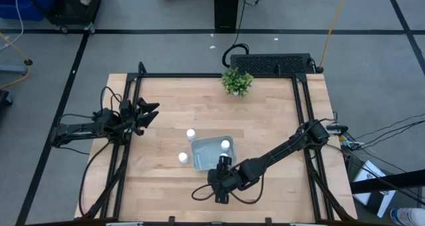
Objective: Pick and place pill bottles into a basket
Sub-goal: Put the white pill bottle into the white bin
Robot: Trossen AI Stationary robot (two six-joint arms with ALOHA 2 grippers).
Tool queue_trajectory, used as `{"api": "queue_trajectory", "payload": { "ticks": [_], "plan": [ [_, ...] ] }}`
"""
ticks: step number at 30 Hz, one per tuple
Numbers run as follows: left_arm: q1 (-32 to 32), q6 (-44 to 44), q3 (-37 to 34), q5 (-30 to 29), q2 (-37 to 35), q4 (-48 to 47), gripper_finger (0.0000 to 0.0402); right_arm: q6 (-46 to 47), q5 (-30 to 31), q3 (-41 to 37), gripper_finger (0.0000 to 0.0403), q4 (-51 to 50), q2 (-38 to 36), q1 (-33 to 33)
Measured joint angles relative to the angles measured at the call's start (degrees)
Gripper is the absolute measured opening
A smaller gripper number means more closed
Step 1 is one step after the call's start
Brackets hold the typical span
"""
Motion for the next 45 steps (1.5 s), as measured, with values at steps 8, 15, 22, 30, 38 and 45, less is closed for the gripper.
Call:
{"api": "queue_trajectory", "payload": {
  "ticks": [8,15,22,30,38,45],
  "plan": [
    [0.0,0.26,0.0,-0.05,0.0,-0.41,0.0239,0.69,-1.32,-3.14,0.0174,3.01,-0.08,0.0],
    [0.02,0.45,0.01,-0.06,0.01,-0.42,0.0239,0.02,-1.5,-3.89,0.0163,6.76,-0.05,0.22],
    [0.01,0.51,0.0,-0.1,0.0,-0.49,0.0239,-0.2,-1.42,-3.91,0.0164,7.69,-0.24,0.37],
    [0.01,0.57,0.0,-0.1,0.01,-0.55,0.0239,-1.76,-1.39,-2.24,0.0164,6.84,-1.54,0.37],
    [0.02,0.68,0.0,-0.12,0.02,-0.66,0.0239,-4.49,3.07,-2.13,0.0163,4.25,-8.08,0.37],
    [0.0,0.68,0.0,-0.12,0.0,-0.63,0.0239,-7.59,7.88,-2.12,0.016,0.07,-12.84,-2.03]
  ]
}}
